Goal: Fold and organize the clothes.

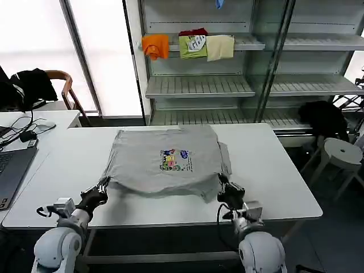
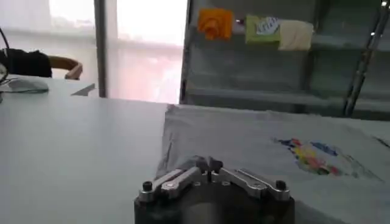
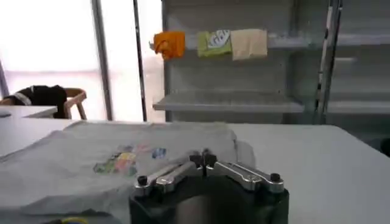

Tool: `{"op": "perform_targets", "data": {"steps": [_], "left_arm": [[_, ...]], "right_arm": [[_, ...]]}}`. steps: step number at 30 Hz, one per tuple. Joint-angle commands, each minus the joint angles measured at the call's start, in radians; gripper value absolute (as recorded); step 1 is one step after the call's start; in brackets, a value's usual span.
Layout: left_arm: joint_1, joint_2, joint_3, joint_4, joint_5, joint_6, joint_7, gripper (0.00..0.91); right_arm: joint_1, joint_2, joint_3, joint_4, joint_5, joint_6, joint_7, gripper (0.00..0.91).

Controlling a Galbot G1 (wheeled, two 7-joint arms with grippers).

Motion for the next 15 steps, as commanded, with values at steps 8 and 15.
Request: {"op": "perform_targets", "data": {"steps": [8, 15], "left_arm": [[-0.259, -0.016, 0.031, 0.249, -0.012, -0.015, -0.048, 0.0], [-0.287, -0.009, 0.037, 0.333, 0.001, -0.034, -0.04, 0.0]], "right_arm": [[0.274, 0.014, -0.007, -0.303, -0.008, -0.004, -0.002, 0.0], [0.322, 0.03, -0.006, -0.411, -0.022, 0.003, -0.008, 0.0]]}}
